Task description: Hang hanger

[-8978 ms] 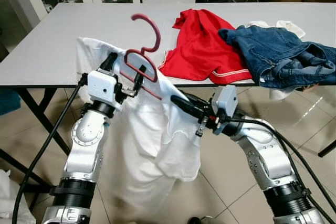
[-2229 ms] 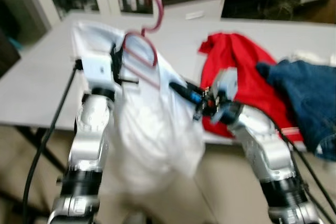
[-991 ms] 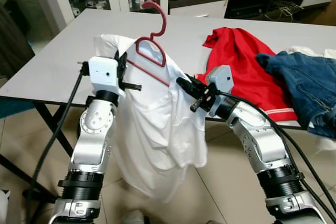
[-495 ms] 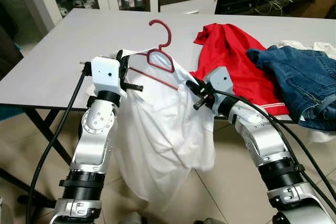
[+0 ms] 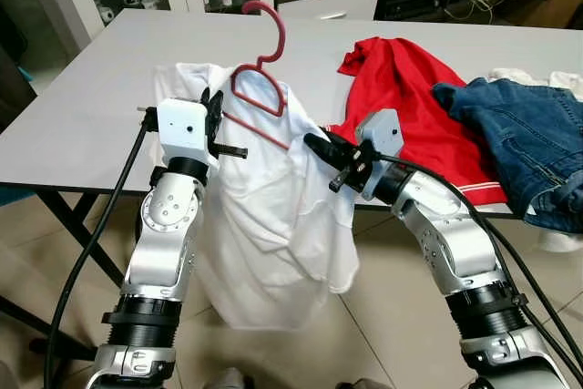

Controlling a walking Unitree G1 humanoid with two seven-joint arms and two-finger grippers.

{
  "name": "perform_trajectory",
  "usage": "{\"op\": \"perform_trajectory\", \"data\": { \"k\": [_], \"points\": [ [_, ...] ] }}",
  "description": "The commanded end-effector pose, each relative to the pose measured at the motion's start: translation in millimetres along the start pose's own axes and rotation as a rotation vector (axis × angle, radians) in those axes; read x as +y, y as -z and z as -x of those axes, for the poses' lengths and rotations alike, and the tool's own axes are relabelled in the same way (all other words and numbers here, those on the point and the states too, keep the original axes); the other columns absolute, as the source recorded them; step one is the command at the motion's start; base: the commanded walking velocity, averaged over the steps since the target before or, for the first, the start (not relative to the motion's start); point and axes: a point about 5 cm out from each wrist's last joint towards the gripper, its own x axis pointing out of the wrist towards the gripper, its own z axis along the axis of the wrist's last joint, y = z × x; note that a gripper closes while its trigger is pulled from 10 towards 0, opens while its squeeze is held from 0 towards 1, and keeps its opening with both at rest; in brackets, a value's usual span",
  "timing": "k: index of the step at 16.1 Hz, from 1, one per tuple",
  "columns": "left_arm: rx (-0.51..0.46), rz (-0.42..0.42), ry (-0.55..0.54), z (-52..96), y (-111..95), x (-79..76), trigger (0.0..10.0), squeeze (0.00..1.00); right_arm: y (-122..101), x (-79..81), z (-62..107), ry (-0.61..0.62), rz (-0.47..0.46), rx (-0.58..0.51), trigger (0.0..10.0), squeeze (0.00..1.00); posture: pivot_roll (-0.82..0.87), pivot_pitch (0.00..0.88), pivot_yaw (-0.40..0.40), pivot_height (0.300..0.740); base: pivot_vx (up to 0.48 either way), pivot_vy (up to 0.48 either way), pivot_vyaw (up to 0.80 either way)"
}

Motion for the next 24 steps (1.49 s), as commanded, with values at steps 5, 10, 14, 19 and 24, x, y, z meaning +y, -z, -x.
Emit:
{"op": "perform_trajectory", "data": {
  "k": [5, 10, 14, 19, 24],
  "points": [
    [-0.009, -0.006, -0.005, -4.2, -3.0, 0.1, 10.0, 0.00, -6.1, 4.7, 0.4, -0.033, -0.016, -0.027, 10.0, 0.00, -0.03, 0.000, 0.028, 0.740, 0.000, 0.000, 0.00],
    [-0.010, -0.003, -0.012, -3.8, -3.1, 0.9, 10.0, 0.00, -10.9, 5.3, -0.5, -0.046, -0.041, -0.055, 10.0, 0.57, -0.03, 0.000, 0.025, 0.740, 0.000, 0.000, 0.00],
    [-0.009, 0.001, -0.015, -3.6, -2.7, 0.7, 10.0, 0.00, -10.7, 5.0, 0.3, -0.037, -0.035, -0.044, 10.0, 0.95, -0.03, 0.000, 0.024, 0.740, 0.000, 0.000, 0.00],
    [0.012, 0.009, -0.028, -0.2, 3.6, 2.3, 10.0, 0.00, -8.1, 10.1, -3.1, -0.034, -0.001, -0.024, 10.0, 0.00, -0.03, 0.000, 0.022, 0.740, 0.000, 0.000, 0.00],
    [0.016, 0.012, -0.030, -0.2, 5.0, 2.5, 10.0, 0.00, -9.2, 7.8, -4.2, -0.010, -0.001, -0.027, 10.0, 0.00, -0.03, 0.000, 0.025, 0.740, 0.000, 0.000, 0.00]
  ]
}}
